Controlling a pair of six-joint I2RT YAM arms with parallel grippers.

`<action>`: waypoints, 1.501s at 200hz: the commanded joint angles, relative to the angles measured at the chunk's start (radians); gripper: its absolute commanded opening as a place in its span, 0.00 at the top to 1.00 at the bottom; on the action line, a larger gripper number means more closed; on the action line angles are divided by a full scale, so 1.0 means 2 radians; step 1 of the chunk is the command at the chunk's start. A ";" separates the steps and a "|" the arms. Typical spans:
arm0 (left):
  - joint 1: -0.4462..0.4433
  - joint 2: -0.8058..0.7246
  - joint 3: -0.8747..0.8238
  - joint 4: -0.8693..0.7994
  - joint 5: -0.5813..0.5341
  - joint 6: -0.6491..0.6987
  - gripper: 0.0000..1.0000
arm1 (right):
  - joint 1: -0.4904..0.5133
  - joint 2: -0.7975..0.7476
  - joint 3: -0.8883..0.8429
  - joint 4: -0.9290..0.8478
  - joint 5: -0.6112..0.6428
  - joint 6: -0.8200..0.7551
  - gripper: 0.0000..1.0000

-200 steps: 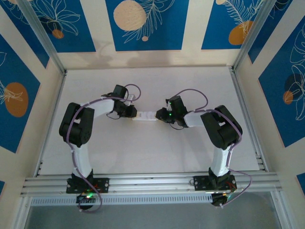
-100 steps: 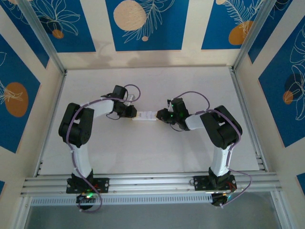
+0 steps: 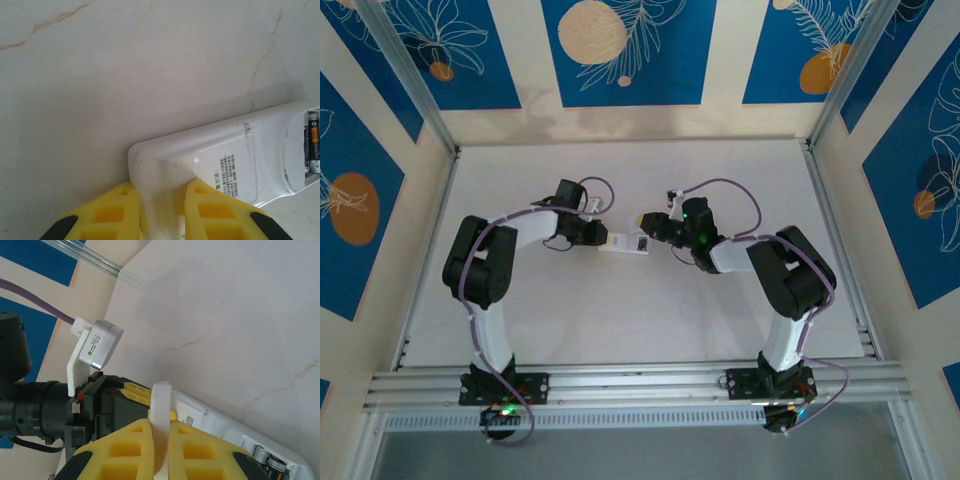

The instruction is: Load the batteries into the remote control

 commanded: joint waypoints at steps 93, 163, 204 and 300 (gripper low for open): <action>-0.008 0.036 -0.031 0.037 0.007 -0.023 0.81 | 0.004 0.002 -0.071 0.061 0.075 0.060 0.89; -0.007 0.033 -0.045 0.057 0.022 -0.064 0.82 | 0.017 0.018 -0.068 0.075 0.089 0.081 0.89; -0.007 0.032 -0.044 0.057 0.023 -0.070 0.82 | 0.020 0.030 -0.075 0.080 0.093 0.088 0.89; -0.007 0.030 -0.043 0.055 0.029 -0.073 0.82 | 0.039 0.044 -0.083 0.078 0.112 0.108 0.90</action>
